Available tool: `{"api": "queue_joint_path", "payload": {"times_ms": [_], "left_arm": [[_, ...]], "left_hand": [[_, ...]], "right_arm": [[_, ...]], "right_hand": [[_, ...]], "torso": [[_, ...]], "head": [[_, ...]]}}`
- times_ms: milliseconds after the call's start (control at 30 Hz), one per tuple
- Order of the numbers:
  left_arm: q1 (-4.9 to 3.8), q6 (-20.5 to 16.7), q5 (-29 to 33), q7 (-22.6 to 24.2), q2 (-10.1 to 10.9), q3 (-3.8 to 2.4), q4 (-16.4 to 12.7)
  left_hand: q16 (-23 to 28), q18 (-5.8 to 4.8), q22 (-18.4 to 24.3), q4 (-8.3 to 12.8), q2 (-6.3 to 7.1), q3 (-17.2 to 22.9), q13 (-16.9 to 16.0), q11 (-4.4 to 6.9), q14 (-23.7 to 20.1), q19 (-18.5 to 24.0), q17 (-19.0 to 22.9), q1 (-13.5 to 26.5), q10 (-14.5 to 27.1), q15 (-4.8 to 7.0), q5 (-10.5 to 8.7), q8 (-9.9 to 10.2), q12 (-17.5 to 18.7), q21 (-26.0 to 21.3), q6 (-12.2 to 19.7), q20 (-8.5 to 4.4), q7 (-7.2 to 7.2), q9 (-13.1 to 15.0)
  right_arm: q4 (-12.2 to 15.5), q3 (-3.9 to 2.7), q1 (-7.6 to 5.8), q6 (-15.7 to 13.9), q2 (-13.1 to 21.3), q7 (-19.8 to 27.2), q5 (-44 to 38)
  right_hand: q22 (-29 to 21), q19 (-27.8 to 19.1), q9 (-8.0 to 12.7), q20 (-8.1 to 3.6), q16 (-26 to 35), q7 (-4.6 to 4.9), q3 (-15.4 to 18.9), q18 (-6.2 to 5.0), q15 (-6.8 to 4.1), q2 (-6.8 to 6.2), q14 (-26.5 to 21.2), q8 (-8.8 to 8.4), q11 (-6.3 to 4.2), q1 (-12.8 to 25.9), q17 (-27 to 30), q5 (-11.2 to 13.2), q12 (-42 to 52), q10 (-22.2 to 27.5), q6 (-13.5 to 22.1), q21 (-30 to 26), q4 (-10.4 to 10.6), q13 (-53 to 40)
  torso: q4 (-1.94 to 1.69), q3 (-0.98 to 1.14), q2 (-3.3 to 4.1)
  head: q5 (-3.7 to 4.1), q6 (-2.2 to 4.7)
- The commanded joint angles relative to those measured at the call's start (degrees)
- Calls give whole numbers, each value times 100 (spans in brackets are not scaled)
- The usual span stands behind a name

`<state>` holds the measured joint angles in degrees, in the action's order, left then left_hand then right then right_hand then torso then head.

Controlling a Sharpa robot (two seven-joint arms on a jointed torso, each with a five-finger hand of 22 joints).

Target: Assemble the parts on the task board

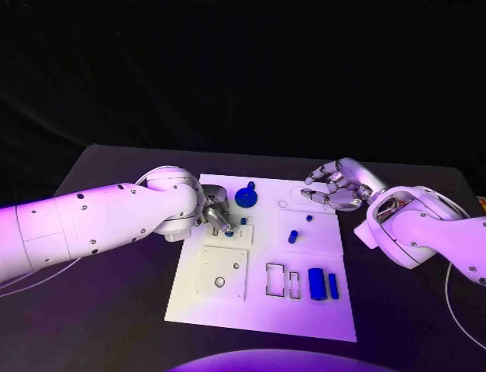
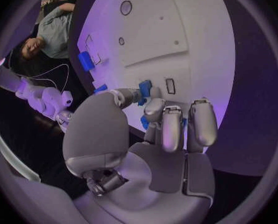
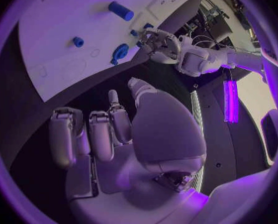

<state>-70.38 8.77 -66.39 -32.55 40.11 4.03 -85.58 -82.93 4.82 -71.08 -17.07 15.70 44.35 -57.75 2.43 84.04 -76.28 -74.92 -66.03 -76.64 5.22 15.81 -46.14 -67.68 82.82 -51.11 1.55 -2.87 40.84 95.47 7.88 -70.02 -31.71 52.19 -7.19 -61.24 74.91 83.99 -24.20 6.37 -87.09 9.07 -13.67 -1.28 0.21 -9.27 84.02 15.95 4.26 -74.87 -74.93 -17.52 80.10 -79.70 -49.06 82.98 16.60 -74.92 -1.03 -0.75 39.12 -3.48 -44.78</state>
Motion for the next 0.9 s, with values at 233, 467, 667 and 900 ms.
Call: {"api": "queue_joint_path", "payload": {"times_ms": [233, 467, 667, 900], "left_arm": [[31, 65, 87, -51, -27, 9, 22], [34, 26, 102, -71, -26, 10, 39], [37, -29, 108, -76, -13, 10, 39], [40, -131, 125, -66, -3, 9, 32]], "left_hand": [[-29, -86, -50, 697, 36, 507, -95, 64, 284, -95, -288, 392, -97, 73, -90, 33, -63, 32, -256, -34, 218, 53], [-28, -92, -77, 545, 18, 335, -134, 74, 285, -118, -291, 479, -108, 82, -95, 63, -84, 36, -298, -43, 229, 63], [-26, -93, -82, 418, 16, 164, -146, 81, 286, -126, -292, 541, -109, 88, -94, 80, -88, 33, -334, -48, 239, 78], [-23, -99, -112, 47, -84, -530, -196, 81, 288, -153, -298, 716, -120, 89, -83, 141, -111, 32, -409, -53, 240, 107]], "right_arm": [[-5, 0, 16, 81, 4, 49, -18], [-7, 0, 20, 77, 6, 53, -15], [-9, 0, 22, 74, 9, 54, -14], [-12, 0, 26, 72, 10, 56, -14]], "right_hand": [[1185, 194, -7, -12, 37, 0, 20, -51, -4, 42, 379, 21, 9, -15, -559, -23, -26, 47, -15, -20, 5, -286], [1176, 183, -7, -12, 43, 1, 25, -56, -3, 50, 376, 21, 9, 6, -545, -26, -34, 56, -11, -42, 7, -276], [1171, 177, -7, -12, 48, 1, 30, -59, -3, 53, 373, 21, 10, 19, -533, -26, -42, 65, -7, -53, 7, -267], [1152, 155, -6, -12, 66, 2, 42, -69, -3, 62, 362, 21, 11, 53, -487, -22, -64, 87, 1, -96, 7, -243]], "torso": [[3, -2, -5], [2, -2, 1], [3, -5, 1], [1, -4, 0]], "head": [[4, 13], [10, 22], [12, 23], [16, 28]]}}
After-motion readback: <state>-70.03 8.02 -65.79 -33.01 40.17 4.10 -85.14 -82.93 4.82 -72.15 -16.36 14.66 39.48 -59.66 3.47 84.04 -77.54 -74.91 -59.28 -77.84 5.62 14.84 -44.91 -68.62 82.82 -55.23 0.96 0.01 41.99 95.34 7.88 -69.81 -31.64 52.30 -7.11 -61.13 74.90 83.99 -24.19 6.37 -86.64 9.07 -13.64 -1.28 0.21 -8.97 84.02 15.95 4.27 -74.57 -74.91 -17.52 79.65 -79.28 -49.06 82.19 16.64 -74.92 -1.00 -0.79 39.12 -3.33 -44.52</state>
